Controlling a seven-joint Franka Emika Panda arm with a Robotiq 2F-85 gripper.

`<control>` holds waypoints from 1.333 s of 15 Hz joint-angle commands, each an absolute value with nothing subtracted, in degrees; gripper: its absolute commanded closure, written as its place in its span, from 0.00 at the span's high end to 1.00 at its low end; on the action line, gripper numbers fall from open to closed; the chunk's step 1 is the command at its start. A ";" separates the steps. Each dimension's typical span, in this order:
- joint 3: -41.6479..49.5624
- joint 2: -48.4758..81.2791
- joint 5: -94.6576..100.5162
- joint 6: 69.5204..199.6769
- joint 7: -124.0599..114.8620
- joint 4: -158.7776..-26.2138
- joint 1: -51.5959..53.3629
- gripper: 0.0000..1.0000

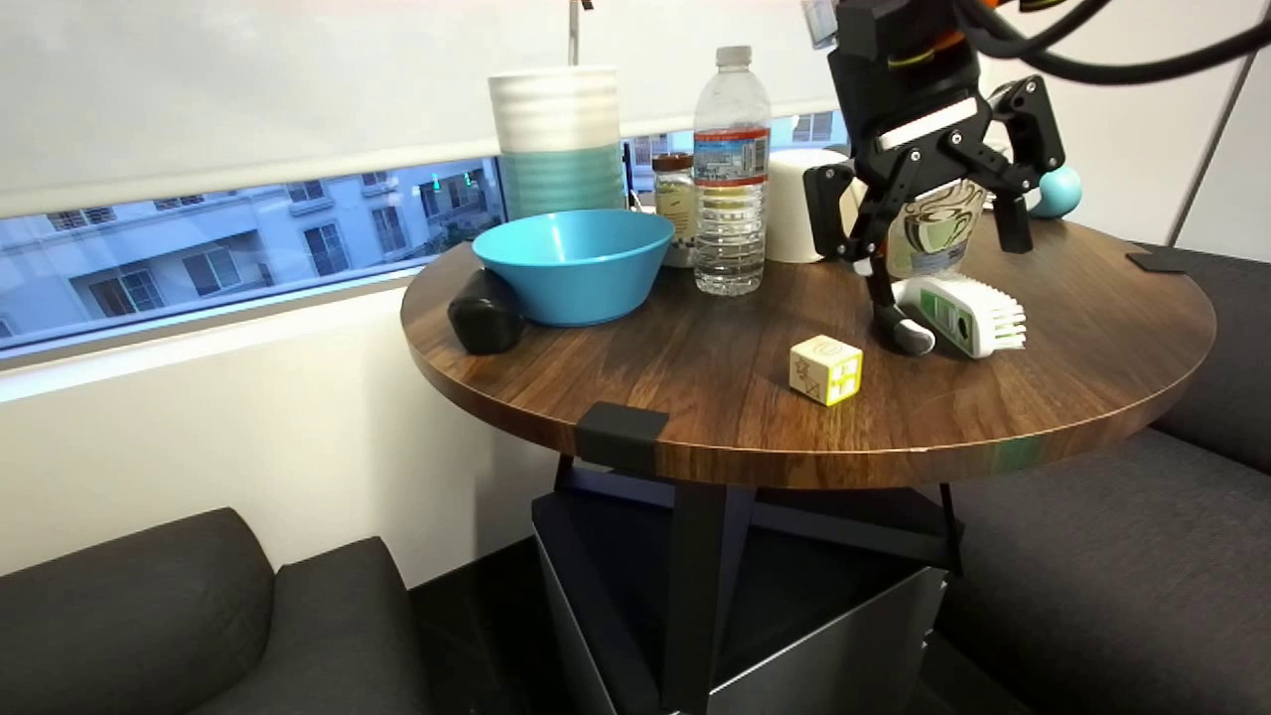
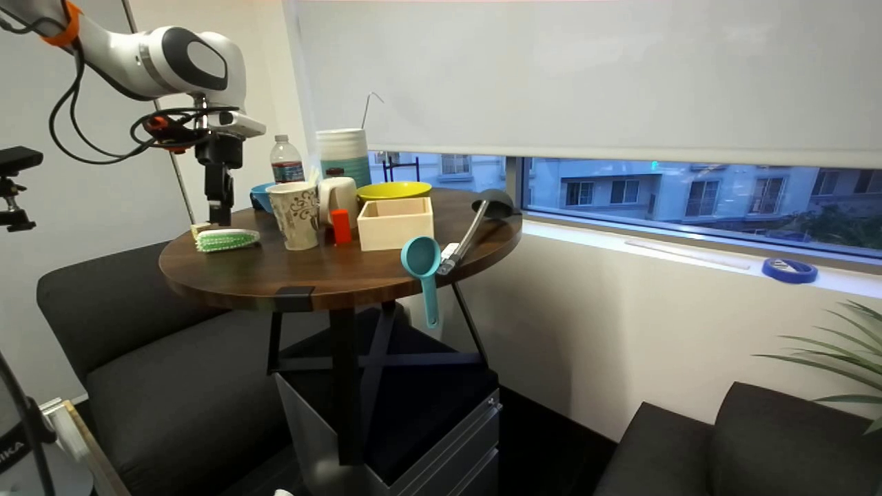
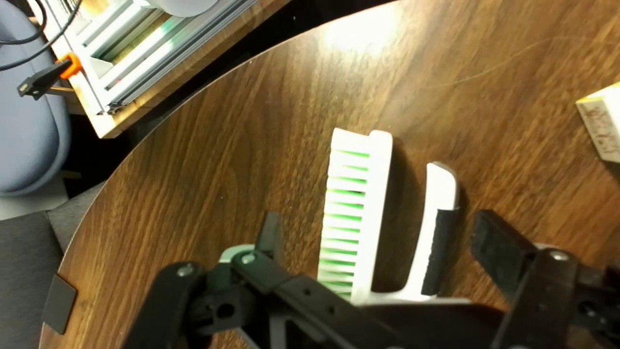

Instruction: Put the scrubbing brush upright

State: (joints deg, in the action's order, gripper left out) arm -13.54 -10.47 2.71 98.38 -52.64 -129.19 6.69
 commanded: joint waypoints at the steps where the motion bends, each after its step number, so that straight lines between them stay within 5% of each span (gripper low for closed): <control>1: -13.52 -9.30 3.75 99.45 -54.19 -129.29 7.14 1.00; 7: -13.33 -7.12 4.06 98.82 -54.63 -128.63 7.24 0.97; 9: -13.16 -6.57 3.98 98.81 -54.56 -128.59 7.26 0.86; 10: -13.04 -6.36 3.92 98.84 -54.48 -128.60 7.24 0.65; 14: -12.58 -5.91 3.71 98.87 -54.40 -128.67 7.21 0.45; 20: -11.54 -7.86 1.26 102.11 -51.98 -129.89 7.06 0.36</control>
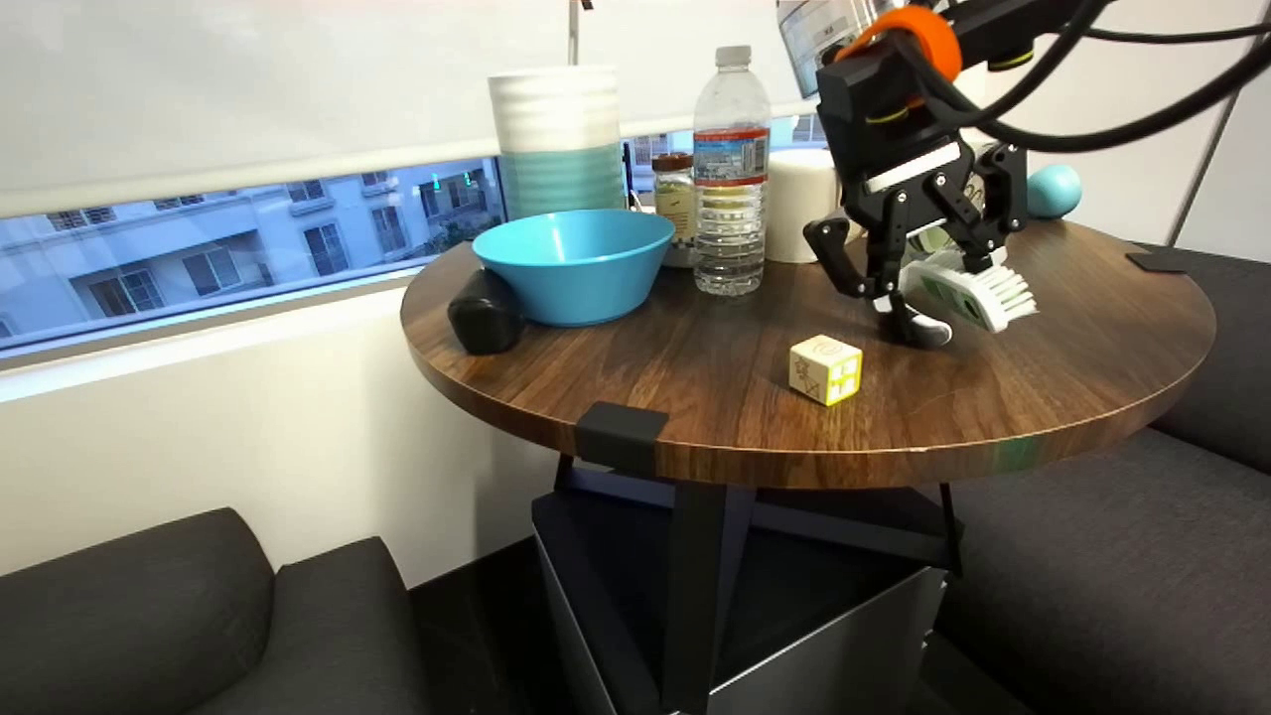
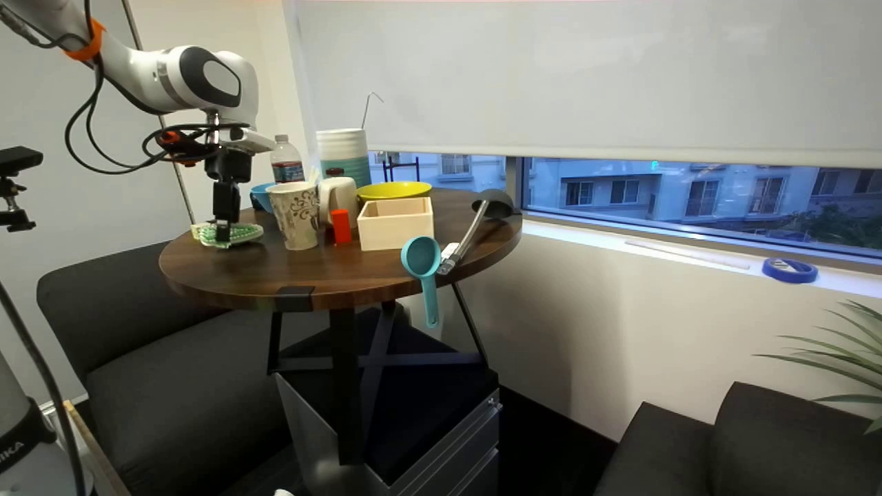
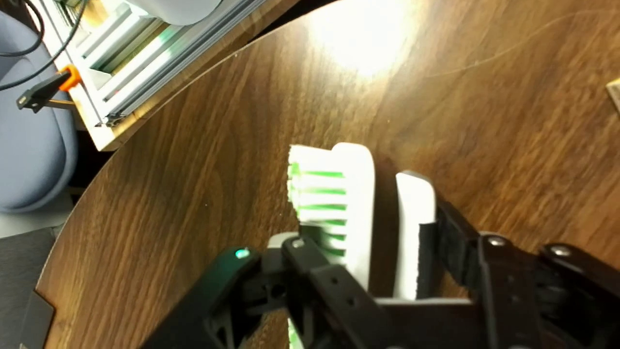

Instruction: Put the scrubbing brush upright

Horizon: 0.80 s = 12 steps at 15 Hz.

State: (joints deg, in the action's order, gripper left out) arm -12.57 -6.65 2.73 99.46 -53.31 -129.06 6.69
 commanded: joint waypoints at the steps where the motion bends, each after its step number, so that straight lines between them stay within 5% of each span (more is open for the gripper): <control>1: -11.27 -8.26 0.98 102.89 -51.20 -130.17 7.02 0.36; 12: -7.17 -15.80 -18.31 121.18 -26.29 -138.73 7.46 0.36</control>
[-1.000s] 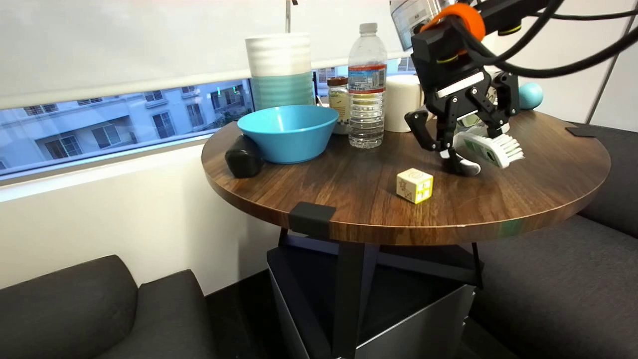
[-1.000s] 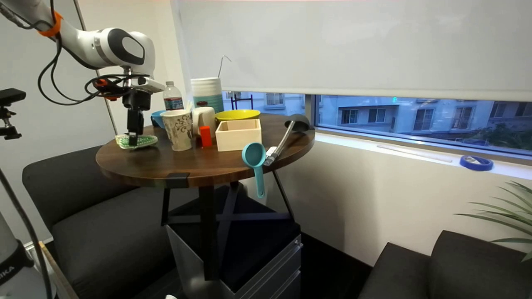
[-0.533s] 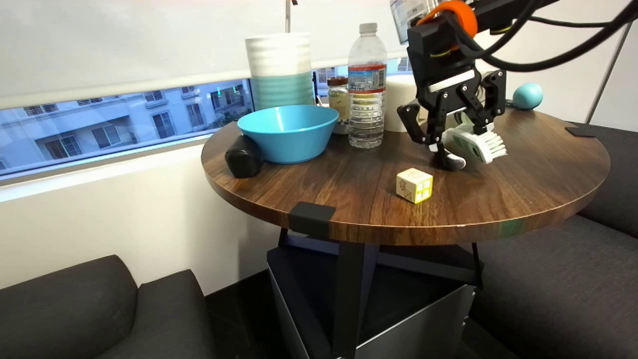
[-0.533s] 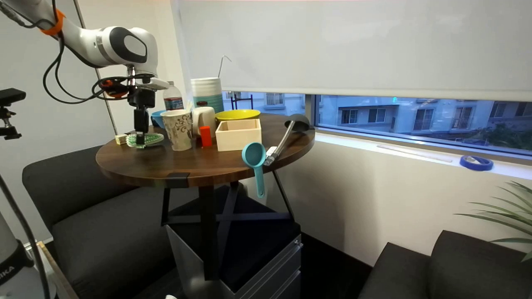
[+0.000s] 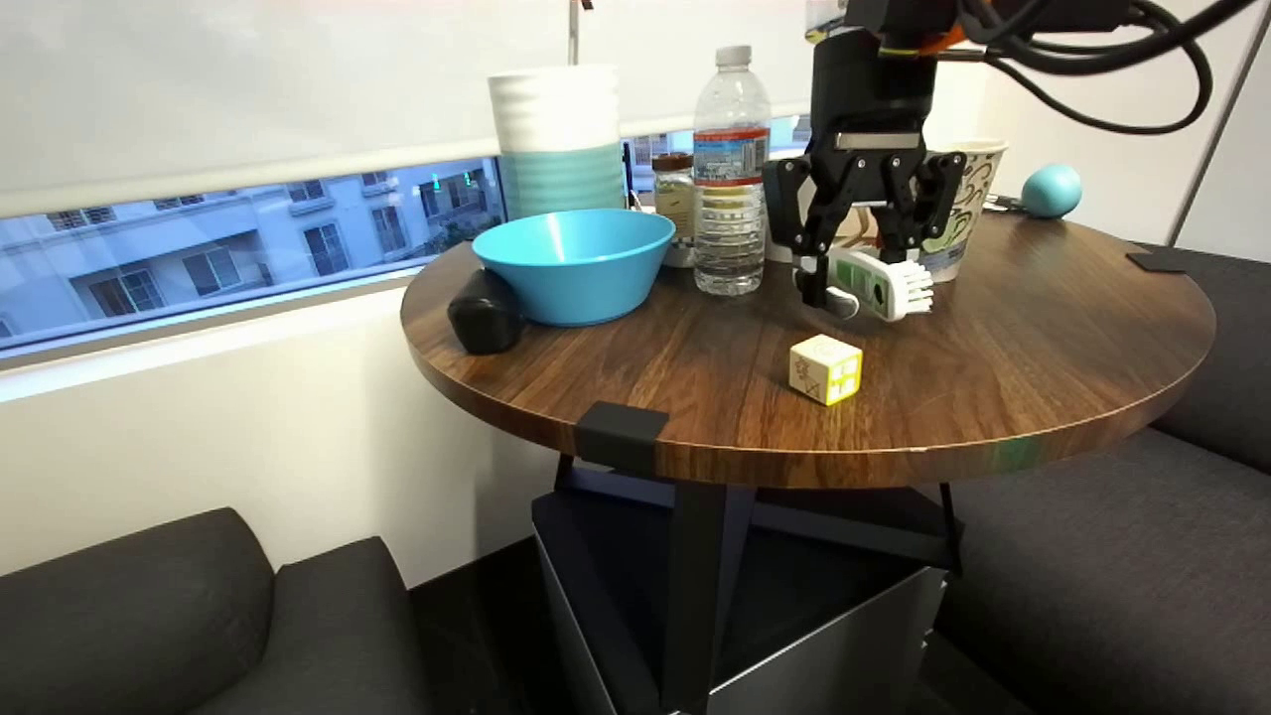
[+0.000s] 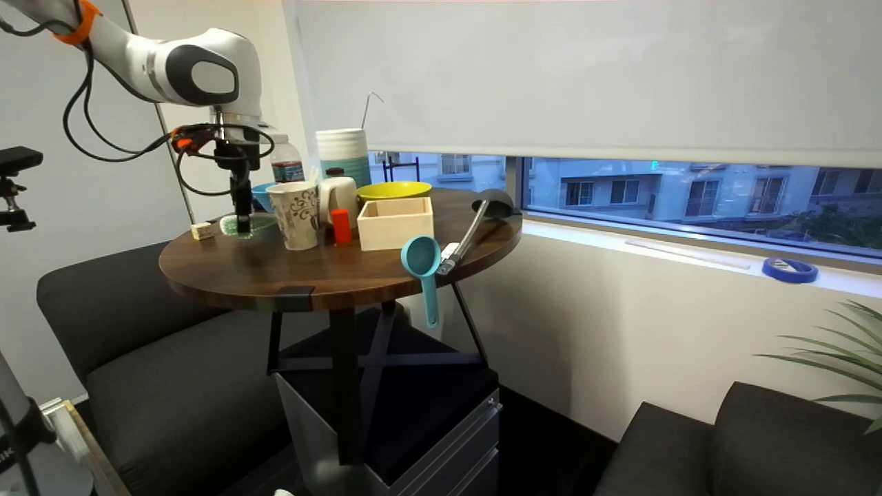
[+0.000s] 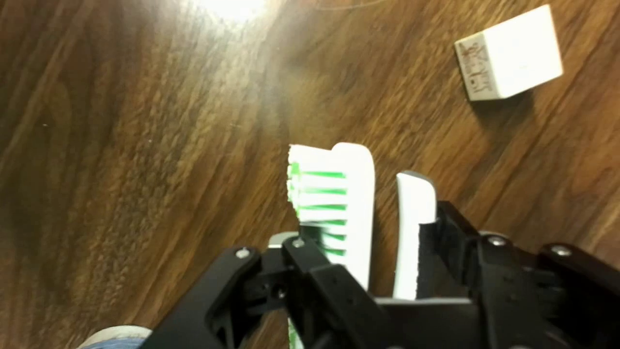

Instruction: Put the scrubbing brush upright

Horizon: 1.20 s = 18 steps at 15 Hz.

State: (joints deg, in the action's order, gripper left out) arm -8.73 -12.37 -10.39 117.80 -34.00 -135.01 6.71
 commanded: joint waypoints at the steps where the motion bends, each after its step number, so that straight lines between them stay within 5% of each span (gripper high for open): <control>1: -6.71 -16.27 -21.43 121.62 -23.14 -139.39 7.57 0.36; 18: -2.67 -16.53 -43.15 111.62 3.11 -143.11 6.59 0.36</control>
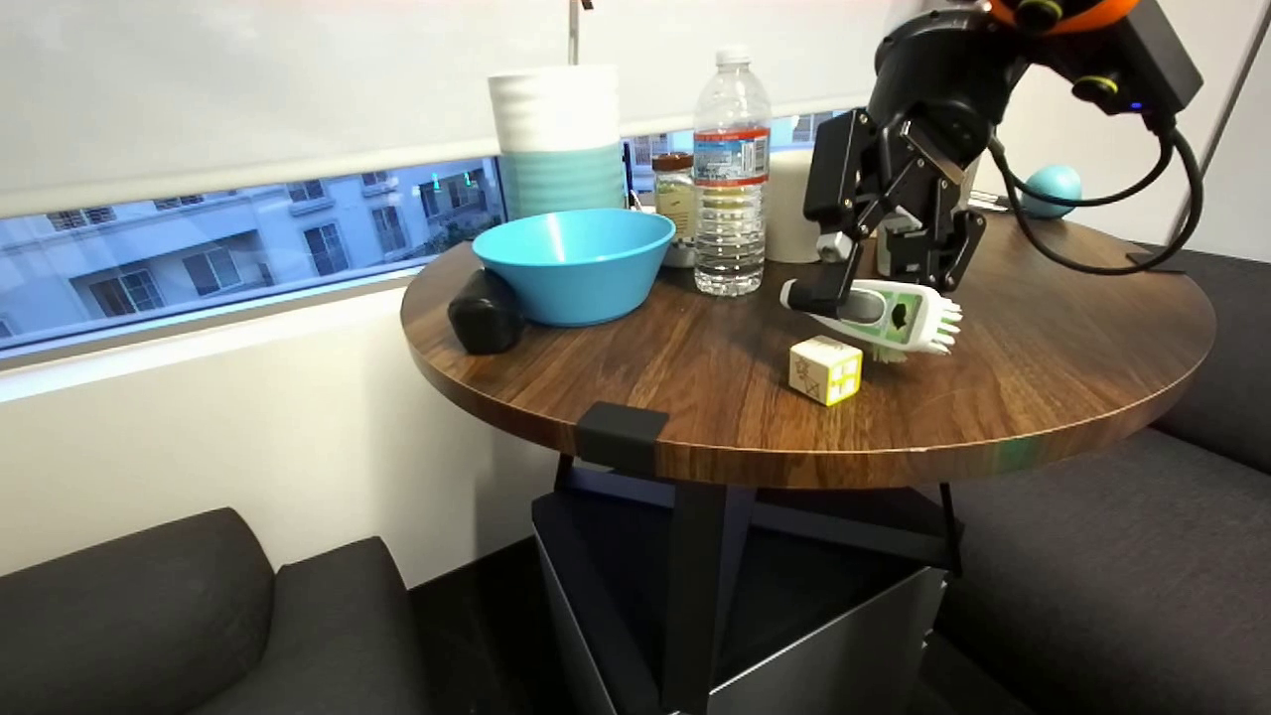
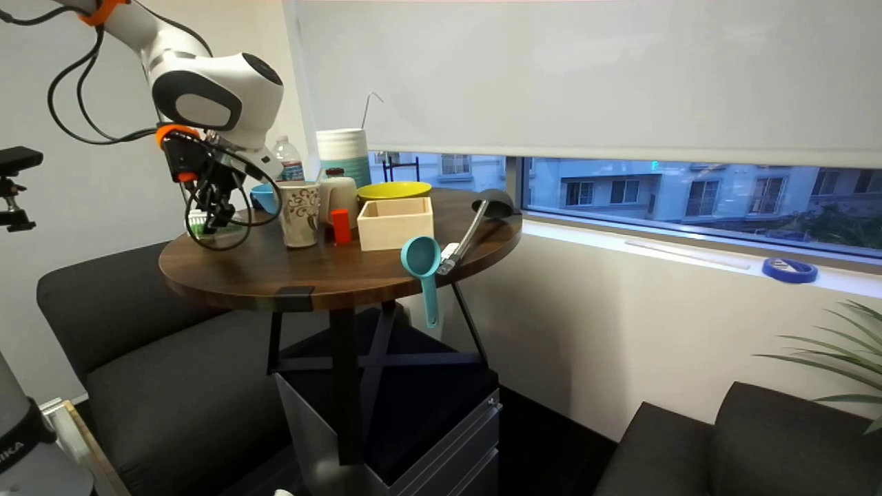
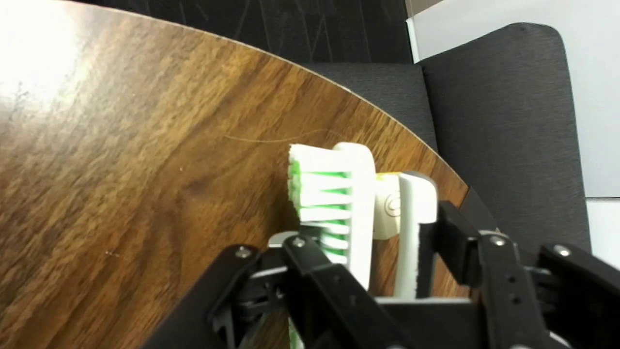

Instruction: Put the scrubbing brush upright

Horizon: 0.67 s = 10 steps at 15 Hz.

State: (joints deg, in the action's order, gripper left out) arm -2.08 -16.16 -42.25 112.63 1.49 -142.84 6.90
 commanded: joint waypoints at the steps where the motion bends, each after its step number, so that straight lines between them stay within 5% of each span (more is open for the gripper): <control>1: -2.86 -16.35 -42.92 111.58 3.12 -142.99 6.63 0.36; 2: -3.05 -16.23 -42.64 111.55 2.89 -142.90 6.60 0.36; 3: -3.16 -16.16 -42.61 111.55 2.87 -142.87 6.62 0.49; 4: -3.35 -16.13 -42.35 111.59 2.49 -142.82 6.57 0.84; 7: -3.62 -16.29 -42.04 111.65 2.18 -142.88 6.47 0.99; 10: -3.71 -16.85 -40.93 111.73 1.56 -143.01 6.20 1.00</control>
